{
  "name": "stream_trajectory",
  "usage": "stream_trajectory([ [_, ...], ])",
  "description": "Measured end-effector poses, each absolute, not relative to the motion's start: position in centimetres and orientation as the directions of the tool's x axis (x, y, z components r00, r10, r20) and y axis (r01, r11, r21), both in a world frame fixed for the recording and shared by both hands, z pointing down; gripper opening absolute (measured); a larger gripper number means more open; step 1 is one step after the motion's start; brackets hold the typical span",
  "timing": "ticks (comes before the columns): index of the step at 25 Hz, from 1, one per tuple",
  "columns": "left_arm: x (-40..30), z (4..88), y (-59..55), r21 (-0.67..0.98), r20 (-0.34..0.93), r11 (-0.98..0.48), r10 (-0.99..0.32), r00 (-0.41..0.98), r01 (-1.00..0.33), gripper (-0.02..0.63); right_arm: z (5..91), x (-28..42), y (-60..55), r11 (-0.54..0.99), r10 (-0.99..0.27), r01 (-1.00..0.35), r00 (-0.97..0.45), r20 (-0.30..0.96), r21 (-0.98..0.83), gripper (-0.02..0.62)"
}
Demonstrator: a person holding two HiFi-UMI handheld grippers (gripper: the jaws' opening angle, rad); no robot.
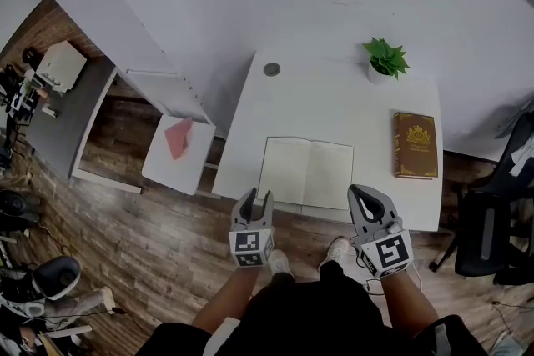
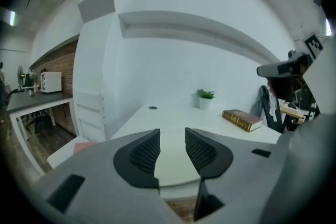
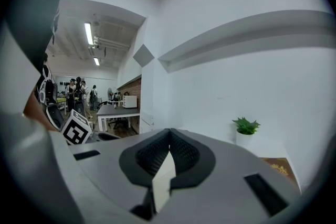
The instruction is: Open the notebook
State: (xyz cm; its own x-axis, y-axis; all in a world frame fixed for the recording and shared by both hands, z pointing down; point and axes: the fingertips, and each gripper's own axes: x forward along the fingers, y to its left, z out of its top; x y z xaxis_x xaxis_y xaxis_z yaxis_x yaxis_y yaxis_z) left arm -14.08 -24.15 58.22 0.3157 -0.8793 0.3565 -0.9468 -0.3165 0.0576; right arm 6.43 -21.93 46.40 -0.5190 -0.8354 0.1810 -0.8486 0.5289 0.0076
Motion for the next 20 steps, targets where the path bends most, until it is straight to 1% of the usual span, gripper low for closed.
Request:
stream_trajectory([
  [3,-11.6,54.5,-25.2,0.058,0.281,-0.37,-0.885,0.371,-0.927,0.132,45.9,6.8,-21.9,0.518,-0.845,-0.855,-0.51,0.162,0.01,0.002],
  [6,-9.7,51.7,-25.9,0.052,0.235,-0.41,-0.881,0.41,-0.911,0.121,45.2,7.2,-21.7,0.507,-0.854,-0.862,-0.5,0.144,0.009,0.002],
  [8,-8.6,49.9,-26.1,0.039,0.199,-0.429,-0.882,0.427,-0.903,0.098,45.0,7.6,-21.6,0.502,-0.857,-0.865,-0.494,0.144,0.017,0.002],
  [11,-7.3,47.6,-26.0,0.006,0.141,-0.452,-0.883,0.448,-0.892,0.034,44.6,8.3,-21.6,0.493,-0.864,-0.869,-0.484,0.139,0.039,0.002],
  [13,-6.4,46.7,-25.5,-0.011,0.106,-0.478,-0.874,0.474,-0.878,0.008,44.2,8.6,-21.5,0.48,-0.873,-0.876,-0.473,0.12,0.039,0.002],
  [15,-5.4,46.2,-25.1,-0.023,0.093,-0.506,-0.86,0.502,-0.862,0.006,44.1,9.0,-21.4,0.471,-0.878,-0.881,-0.463,0.12,0.043,0.002],
  [18,-4.0,45.6,-24.6,-0.026,0.089,-0.542,-0.838,0.538,-0.84,0.006,44.2,9.5,-21.3,0.463,-0.88,-0.883,-0.448,0.16,0.077,0.002],
  [20,-3.4,45.7,-24.4,-0.026,0.096,-0.558,-0.827,0.553,-0.83,0.006,43.9,9.5,-21.3,0.454,-0.887,-0.886,-0.438,0.146,0.098,0.002],
])
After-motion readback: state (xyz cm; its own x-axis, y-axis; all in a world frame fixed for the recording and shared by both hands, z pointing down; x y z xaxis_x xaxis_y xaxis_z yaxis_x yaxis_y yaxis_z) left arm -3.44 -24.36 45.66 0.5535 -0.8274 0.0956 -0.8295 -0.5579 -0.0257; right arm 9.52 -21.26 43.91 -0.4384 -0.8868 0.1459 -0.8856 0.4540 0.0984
